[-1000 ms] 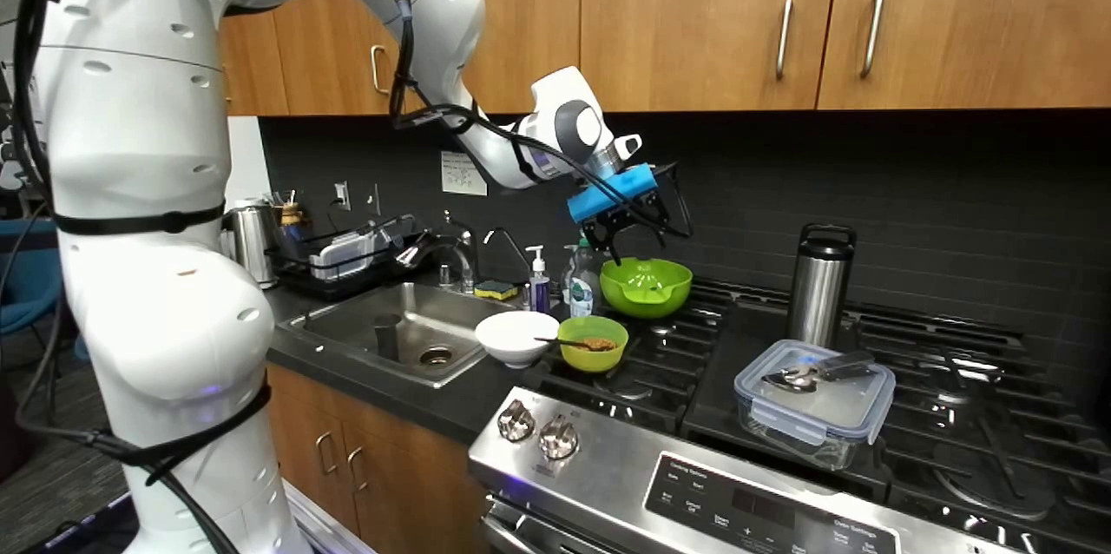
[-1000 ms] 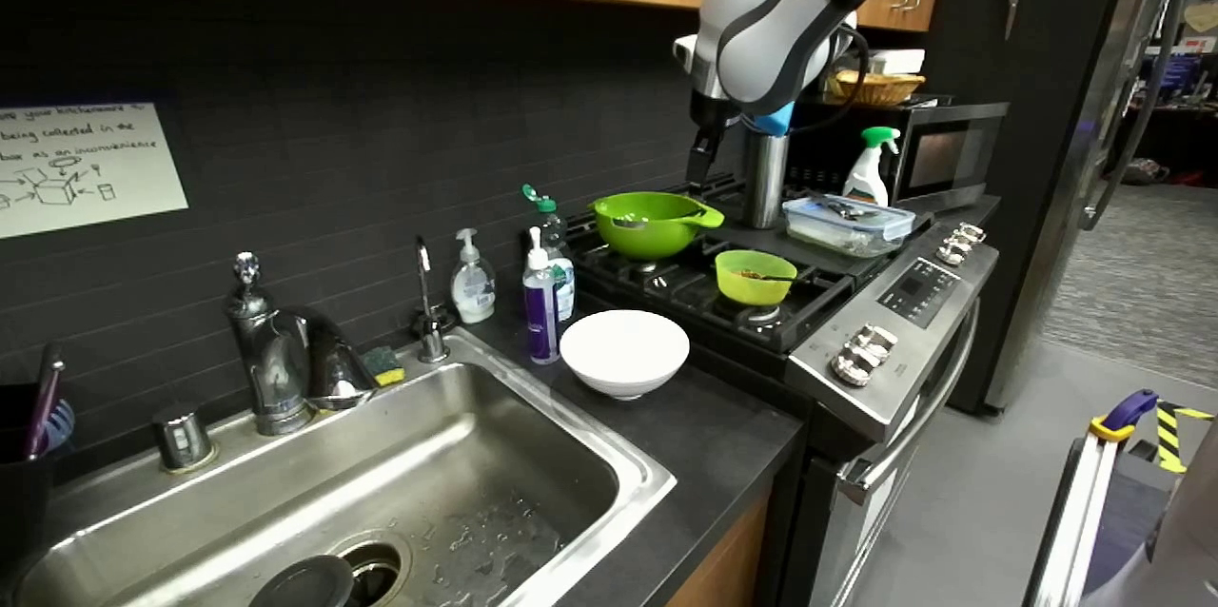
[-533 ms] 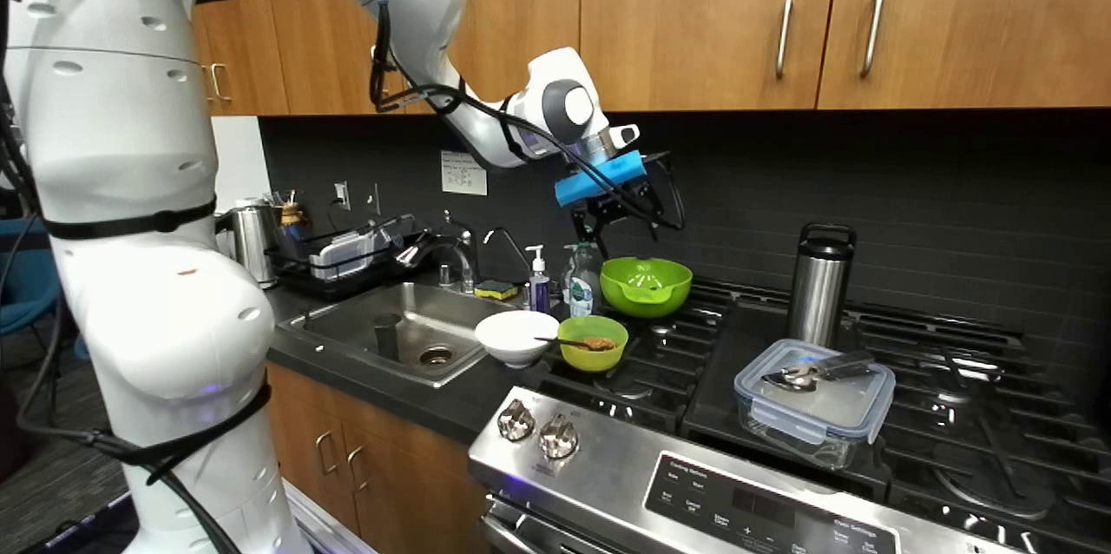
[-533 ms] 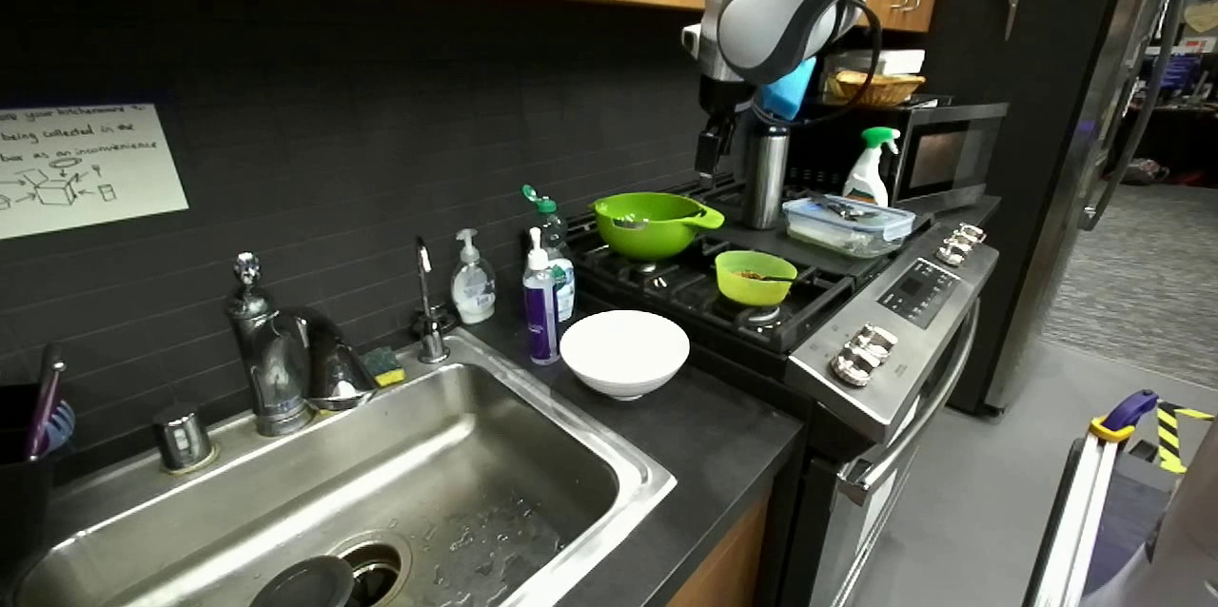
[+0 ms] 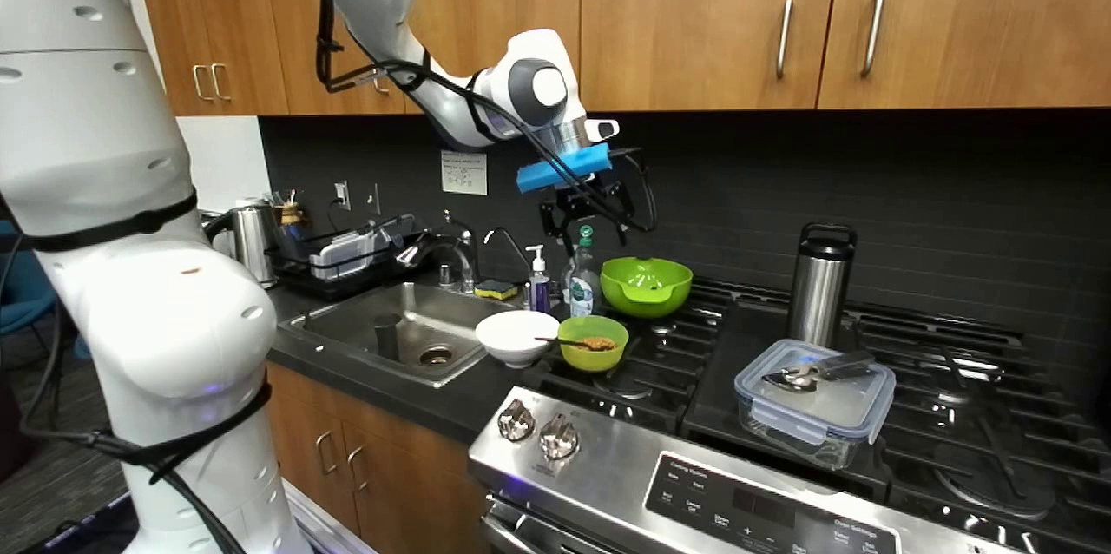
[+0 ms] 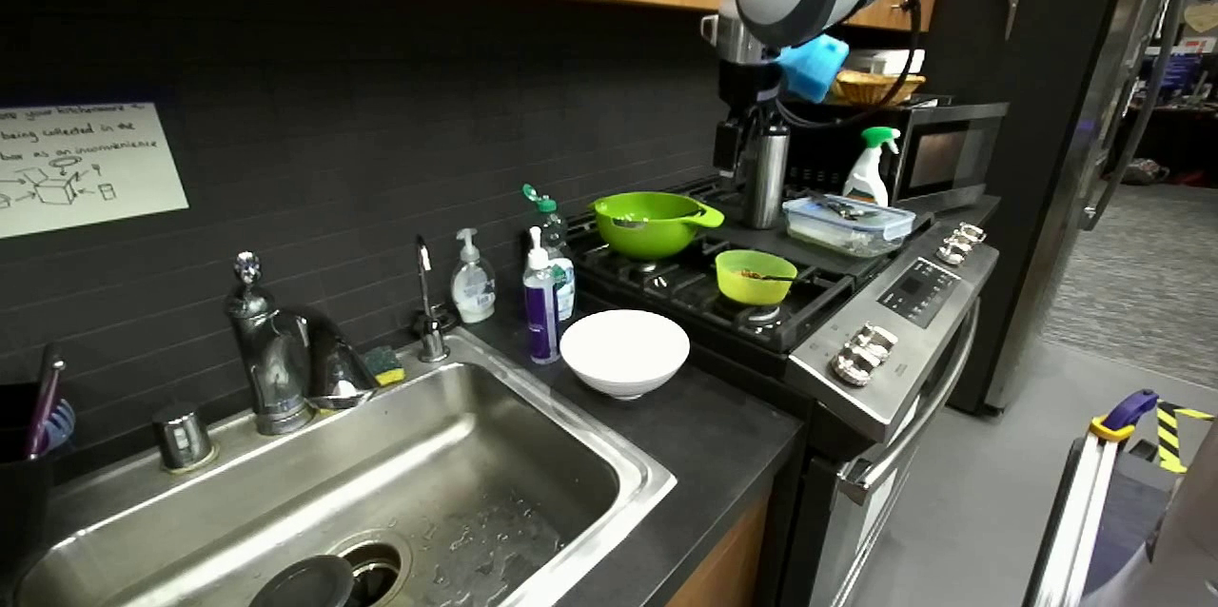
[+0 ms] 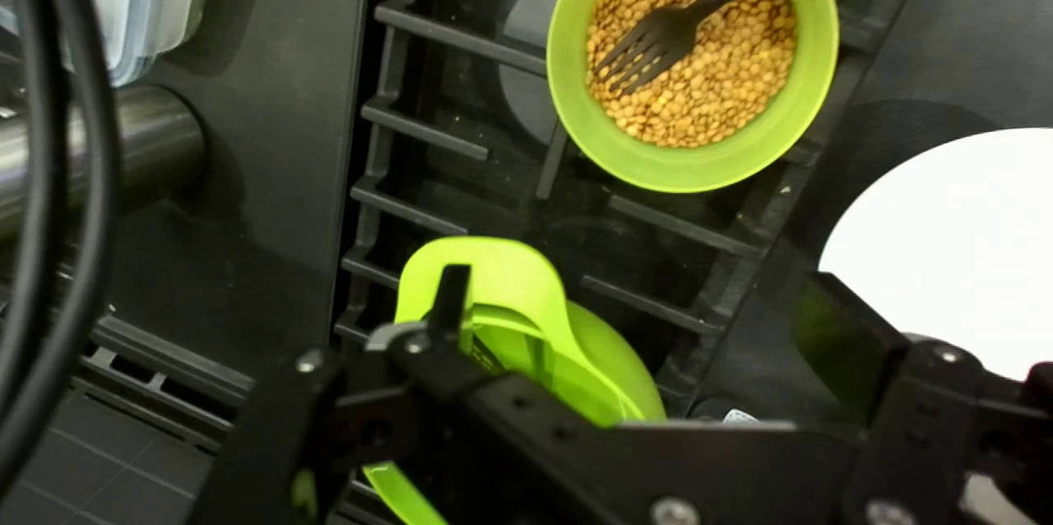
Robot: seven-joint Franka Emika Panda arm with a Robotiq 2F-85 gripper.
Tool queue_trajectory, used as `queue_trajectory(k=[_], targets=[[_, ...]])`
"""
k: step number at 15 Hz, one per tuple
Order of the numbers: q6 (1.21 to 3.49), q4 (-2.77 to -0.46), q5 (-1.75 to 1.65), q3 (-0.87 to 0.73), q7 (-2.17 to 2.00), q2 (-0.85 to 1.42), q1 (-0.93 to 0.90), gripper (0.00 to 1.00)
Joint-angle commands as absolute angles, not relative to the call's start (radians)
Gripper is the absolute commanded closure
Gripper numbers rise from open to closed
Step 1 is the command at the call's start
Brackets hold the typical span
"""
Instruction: Lift the folk from the white bowl and place it in the bigger green bowl
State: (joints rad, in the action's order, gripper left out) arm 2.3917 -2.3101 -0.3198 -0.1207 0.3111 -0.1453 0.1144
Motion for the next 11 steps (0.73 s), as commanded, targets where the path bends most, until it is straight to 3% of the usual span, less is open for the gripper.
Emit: queue_trajectory(k=[1,11], targets=[[2.346,-2.405,-0.275,-0.121,0.304,-0.253,0.106,0.00],[2.338,-2.429,-0.267,-0.123,0.307,-0.253,0.107,0.00]])
